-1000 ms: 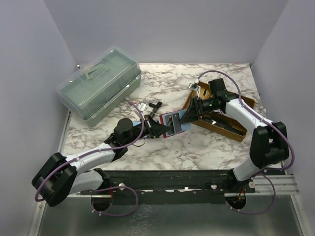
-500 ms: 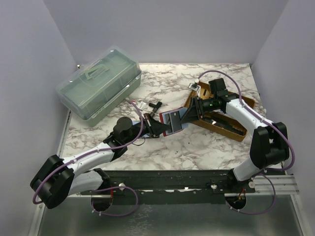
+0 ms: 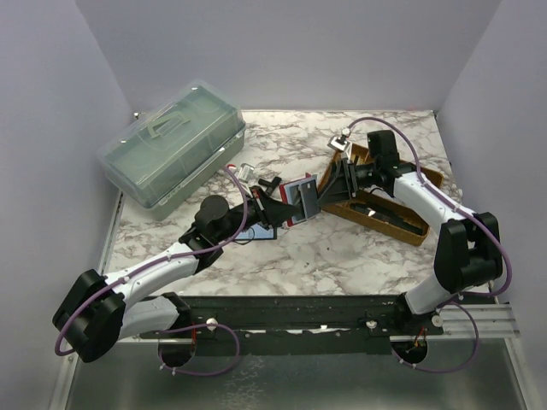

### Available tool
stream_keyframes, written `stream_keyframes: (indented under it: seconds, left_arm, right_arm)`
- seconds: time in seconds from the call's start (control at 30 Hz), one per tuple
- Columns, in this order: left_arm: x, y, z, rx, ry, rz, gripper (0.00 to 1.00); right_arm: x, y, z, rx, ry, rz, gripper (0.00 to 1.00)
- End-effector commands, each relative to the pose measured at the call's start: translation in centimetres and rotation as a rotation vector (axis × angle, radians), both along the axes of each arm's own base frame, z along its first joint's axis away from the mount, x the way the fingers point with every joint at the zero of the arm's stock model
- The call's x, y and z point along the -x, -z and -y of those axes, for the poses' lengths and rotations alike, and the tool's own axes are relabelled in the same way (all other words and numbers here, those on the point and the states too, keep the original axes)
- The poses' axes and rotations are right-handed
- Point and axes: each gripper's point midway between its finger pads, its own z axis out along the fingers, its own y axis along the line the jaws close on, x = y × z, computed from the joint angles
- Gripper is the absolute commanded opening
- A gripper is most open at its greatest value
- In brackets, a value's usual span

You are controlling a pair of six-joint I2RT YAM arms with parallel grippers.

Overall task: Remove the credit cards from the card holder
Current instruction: Remove the credit card from the card holder.

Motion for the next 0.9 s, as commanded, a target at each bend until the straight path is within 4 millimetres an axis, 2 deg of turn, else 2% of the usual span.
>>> stream_keyframes:
  seconds: [0.0, 0.2, 0.3, 0.37, 0.7, 0.87]
  left_arm:
    - [0.4, -3.2, 0.7, 0.067, 0.042, 0.07, 0.0]
    - [0.2, -2.8, 0.6, 0.06, 0.023, 0.067, 0.0]
    - [0.2, -2.4, 0.2, 0.059, 0.008, 0.062, 0.0]
    - [0.3, -2.3, -0.1, 0.06, -0.004, 0.063, 0.0]
    - [1.8, -3.6, -2.0, 0.132, -0.016, 0.081, 0.0]
    - [2.3, -3.6, -2.5, 0.153, -0.01, 0.077, 0.0]
  right_arm:
    - [1.5, -2.4, 0.1, -0.065, -0.096, -0.022, 0.5]
    - [1.5, -2.4, 0.1, -0.05, -0.09, -0.055, 0.28]
    - [1.5, -2.4, 0.2, -0.05, -0.09, -0.062, 0.1]
    - [1.4, -2.4, 0.2, -0.057, -0.092, -0.038, 0.01]
    - [2.2, -2.9, 0.9, -0.07, -0.127, 0.015, 0.0]
    - [3.2, -3.3, 1.2, -0.031, -0.111, 0.038, 0.0]
